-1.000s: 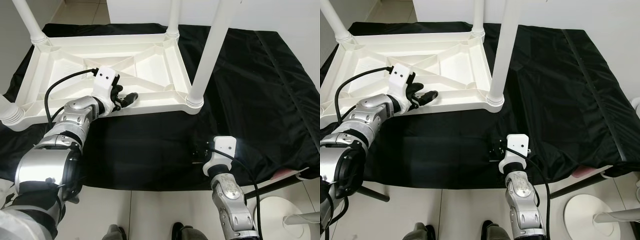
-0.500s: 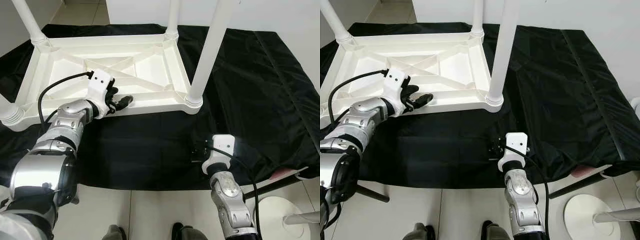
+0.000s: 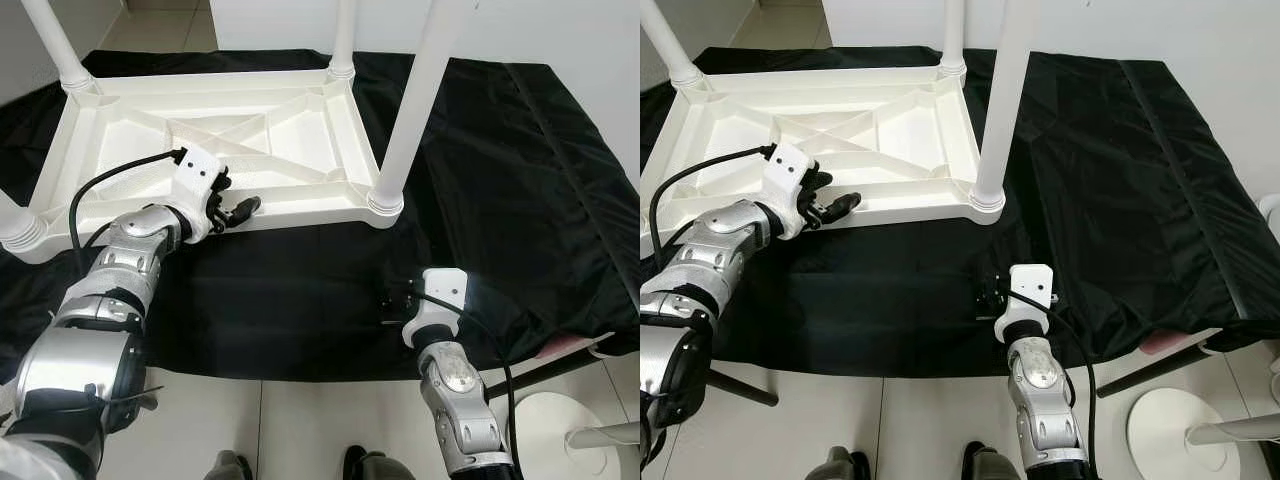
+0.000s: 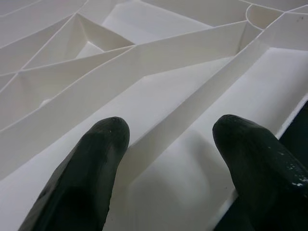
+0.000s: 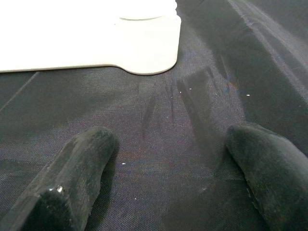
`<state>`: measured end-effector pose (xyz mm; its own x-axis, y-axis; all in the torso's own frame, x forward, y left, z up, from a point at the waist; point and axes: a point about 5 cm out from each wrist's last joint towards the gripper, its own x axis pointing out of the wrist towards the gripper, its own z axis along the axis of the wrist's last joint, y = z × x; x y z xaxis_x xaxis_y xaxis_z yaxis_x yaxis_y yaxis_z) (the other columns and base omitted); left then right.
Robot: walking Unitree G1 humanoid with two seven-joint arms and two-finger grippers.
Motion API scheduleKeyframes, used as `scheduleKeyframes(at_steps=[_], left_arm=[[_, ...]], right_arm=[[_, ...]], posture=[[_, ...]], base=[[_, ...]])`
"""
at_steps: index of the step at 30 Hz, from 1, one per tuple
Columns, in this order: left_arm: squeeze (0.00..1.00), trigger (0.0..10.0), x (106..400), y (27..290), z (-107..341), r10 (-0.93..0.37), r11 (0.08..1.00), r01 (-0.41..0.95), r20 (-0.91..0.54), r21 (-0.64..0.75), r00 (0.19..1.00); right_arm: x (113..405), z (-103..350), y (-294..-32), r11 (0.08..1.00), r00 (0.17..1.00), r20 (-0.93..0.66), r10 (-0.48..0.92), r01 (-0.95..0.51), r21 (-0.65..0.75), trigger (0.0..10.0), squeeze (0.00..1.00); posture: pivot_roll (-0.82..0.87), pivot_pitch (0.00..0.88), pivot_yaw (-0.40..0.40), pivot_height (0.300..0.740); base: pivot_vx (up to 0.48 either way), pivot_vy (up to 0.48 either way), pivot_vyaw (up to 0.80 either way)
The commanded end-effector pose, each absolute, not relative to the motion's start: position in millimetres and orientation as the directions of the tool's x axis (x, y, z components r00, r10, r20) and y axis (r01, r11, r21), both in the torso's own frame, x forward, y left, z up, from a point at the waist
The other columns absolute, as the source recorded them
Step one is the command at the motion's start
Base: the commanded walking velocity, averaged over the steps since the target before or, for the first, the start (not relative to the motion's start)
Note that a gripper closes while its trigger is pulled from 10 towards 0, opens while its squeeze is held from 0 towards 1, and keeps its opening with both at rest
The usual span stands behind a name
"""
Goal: Building children table
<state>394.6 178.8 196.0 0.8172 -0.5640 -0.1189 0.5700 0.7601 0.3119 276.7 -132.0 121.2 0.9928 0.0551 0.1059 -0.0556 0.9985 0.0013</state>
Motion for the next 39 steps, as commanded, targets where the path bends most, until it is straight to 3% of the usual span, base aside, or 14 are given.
scheduleKeyframes(at_steps=[1,8,16,19,22,24,25,27,29,39], left_arm=[[0.00,10.0,368.6,167.5,170.0,-0.857,0.355,0.919,-0.335,0.168,0.392],[0.00,10.0,365.3,160.6,201.1,-0.933,0.306,0.938,-0.145,0.161,0.329],[0.00,10.0,356.2,153.4,202.0,-0.943,0.293,0.941,-0.109,0.169,0.313],[0.00,10.0,359.7,152.1,191.5,-0.911,0.356,0.914,-0.144,0.194,0.386],[0.00,10.0,360.8,152.2,190.0,-0.900,0.378,0.905,-0.150,0.195,0.408],[0.00,10.0,374.8,158.2,183.5,-0.787,0.535,0.808,-0.202,0.246,0.583],[0.00,10.0,374.8,158.2,183.5,-0.787,0.535,0.808,-0.202,0.246,0.583],[0.00,10.0,386.1,166.9,182.6,-0.662,0.661,0.697,-0.220,0.278,0.716],[0.00,10.0,391.6,173.7,187.7,-0.587,0.730,0.619,-0.200,0.289,0.785],[0.00,10.0,394.4,175.4,205.3,-0.590,0.752,0.594,-0.111,0.287,0.800]], right_arm=[[275.8,111.4,-132.5,0.999,0.997,0.061,0.051,-0.052,0.010,10.0,0.00],[276.3,110.1,-132.0,0.999,0.997,0.060,0.047,-0.048,0.013,10.0,0.00],[279.0,110.6,-130.5,0.999,0.997,0.064,0.051,-0.052,0.016,10.0,0.00],[280.4,110.9,-128.9,0.998,0.996,0.064,0.060,-0.062,0.016,10.0,0.00],[280.7,110.9,-128.7,0.998,0.996,0.065,0.063,-0.064,0.015,10.0,0.00],[282.6,111.6,-128.2,0.998,0.996,0.067,0.066,-0.067,0.015,10.0,0.00],[282.6,111.6,-128.2,0.998,0.996,0.067,0.066,-0.067,0.015,10.0,0.00],[283.6,112.0,-127.9,0.998,0.995,0.069,0.067,-0.068,0.015,10.0,0.00],[283.5,112.0,-127.3,0.997,0.995,0.070,0.067,-0.069,0.017,10.0,0.00],[281.7,110.2,-126.8,0.998,0.996,0.067,0.061,-0.062,0.021,10.0,0.00]], posture=[[-0.02,0.171,0.005,0.740],[-0.02,0.165,0.009,0.740],[-0.01,0.158,-0.002,0.740],[-0.01,0.159,-0.006,0.740],[-0.01,0.158,-0.008,0.740],[-0.01,0.159,-0.009,0.740],[-0.01,0.159,-0.009,0.740],[-0.01,0.159,-0.009,0.740],[-0.01,0.159,-0.007,0.740],[-0.02,0.158,-0.001,0.740]], base=[[0.000,0.000,0.00],[0.000,0.000,0.00],[0.000,0.000,0.00],[0.000,0.000,0.00],[0.000,0.000,0.00],[0.000,0.000,0.00],[0.000,0.000,0.00],[0.000,0.000,0.00],[0.000,0.000,0.00],[0.000,0.000,0.00]])
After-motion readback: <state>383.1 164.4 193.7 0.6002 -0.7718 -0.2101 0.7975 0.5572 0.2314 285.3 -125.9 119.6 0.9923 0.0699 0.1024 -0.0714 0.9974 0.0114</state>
